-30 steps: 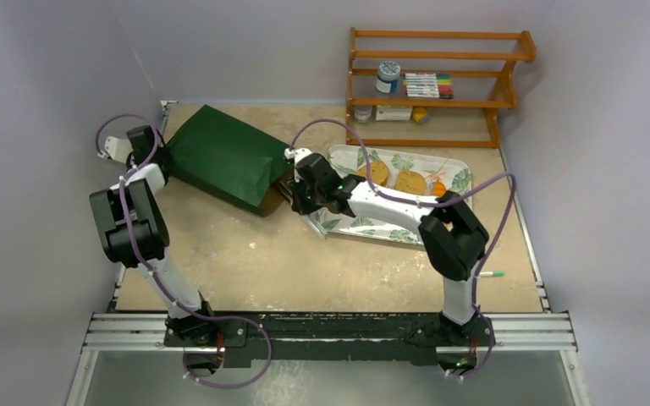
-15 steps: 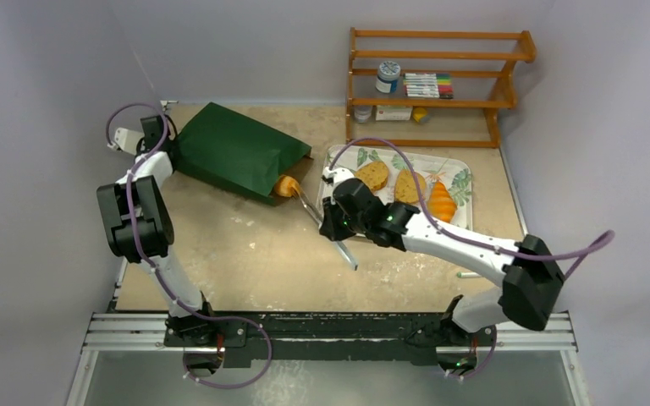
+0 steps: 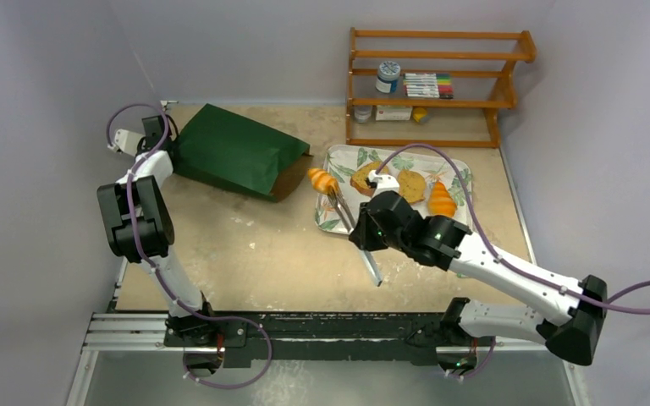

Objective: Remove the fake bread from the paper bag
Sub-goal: Place the fake bread in the container.

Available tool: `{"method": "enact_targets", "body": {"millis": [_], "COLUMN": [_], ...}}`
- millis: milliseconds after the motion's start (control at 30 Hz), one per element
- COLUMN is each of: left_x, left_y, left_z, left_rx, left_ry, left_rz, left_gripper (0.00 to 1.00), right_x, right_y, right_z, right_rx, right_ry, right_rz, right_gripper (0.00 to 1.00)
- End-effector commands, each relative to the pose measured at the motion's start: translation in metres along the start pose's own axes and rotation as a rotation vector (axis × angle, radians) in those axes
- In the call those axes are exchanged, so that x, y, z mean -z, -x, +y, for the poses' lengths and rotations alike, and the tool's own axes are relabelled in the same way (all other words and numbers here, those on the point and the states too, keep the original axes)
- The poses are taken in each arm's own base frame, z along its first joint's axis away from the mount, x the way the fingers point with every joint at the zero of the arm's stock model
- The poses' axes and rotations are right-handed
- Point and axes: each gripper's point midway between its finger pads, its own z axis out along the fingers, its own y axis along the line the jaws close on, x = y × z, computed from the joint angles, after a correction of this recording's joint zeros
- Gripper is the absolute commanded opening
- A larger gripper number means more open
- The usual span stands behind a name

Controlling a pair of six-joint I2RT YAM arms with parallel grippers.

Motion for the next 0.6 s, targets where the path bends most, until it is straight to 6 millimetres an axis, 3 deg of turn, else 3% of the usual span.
{"method": "enact_targets", "body": {"millis": [0,67,267,567], "left_x": [0.003,0.003,0.006,0.013], "left_y": [0.019,0.017,0.015,0.008], "left_z": [-0.016,-0.014,-0.009,-0.004], "left_rx": [0.017,0.013,0.018,0.019], "left_ry": [-0.018,-0.013,-0.019,-0.046], "left_rz": [-0.060,-0.059,-0.057,-0.032], "left_gripper": [0.00,0.00,0.00,0.00], "right_x": [0.021,0.024,0.002,-0.072], "right_y": [0.004,0.001,-0.030,-0.031], "right_z": [-0.018,-0.023,-0.042,-0.034], "right_rx": [-0.095,-0.127,-0.190,-0.145], "right_ry": [-0.074,-0.091,-0.167,-0.237], "right_rz": [-0.044,-0.045,0.011,0.033], "right_gripper": [0.00,0.00,0.00,0.00]}}
